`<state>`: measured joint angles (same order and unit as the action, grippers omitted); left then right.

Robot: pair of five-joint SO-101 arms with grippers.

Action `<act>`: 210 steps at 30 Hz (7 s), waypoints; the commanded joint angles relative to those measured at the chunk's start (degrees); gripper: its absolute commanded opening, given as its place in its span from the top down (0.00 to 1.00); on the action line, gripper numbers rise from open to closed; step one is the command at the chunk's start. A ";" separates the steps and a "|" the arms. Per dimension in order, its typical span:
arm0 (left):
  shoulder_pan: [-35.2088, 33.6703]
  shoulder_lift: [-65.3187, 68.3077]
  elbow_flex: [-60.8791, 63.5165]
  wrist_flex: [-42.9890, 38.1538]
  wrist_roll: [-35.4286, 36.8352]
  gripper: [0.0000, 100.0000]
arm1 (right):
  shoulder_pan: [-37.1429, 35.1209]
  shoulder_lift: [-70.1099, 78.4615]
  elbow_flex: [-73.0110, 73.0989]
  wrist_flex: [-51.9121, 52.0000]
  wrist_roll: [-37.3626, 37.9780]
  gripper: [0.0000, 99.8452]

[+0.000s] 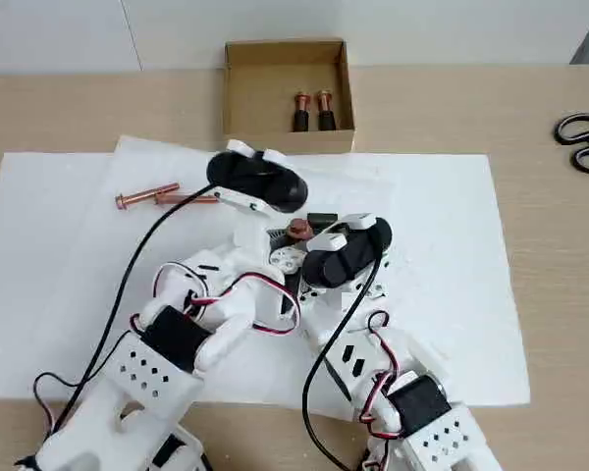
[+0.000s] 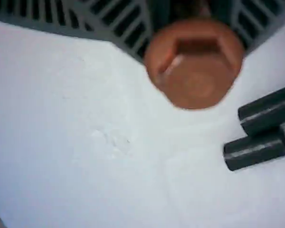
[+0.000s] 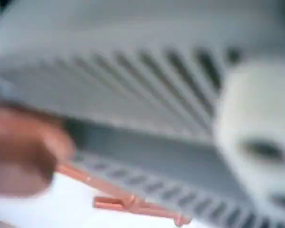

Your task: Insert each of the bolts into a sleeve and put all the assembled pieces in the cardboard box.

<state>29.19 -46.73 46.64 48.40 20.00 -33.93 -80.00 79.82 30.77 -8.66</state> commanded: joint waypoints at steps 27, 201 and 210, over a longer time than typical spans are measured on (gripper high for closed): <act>-28.92 -1.32 -19.65 27.08 -0.79 0.76 | 9.54 13.41 -21.80 5.14 4.92 1.00; -61.80 -1.41 -21.49 37.45 -0.62 0.76 | 7.87 108.53 -105.23 56.66 52.57 0.80; -61.80 -1.41 -21.49 37.27 -0.62 0.76 | 8.13 109.41 -105.32 56.13 53.01 0.80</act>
<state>-32.44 -47.08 27.38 85.58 19.74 -26.02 29.19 -23.03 87.65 43.21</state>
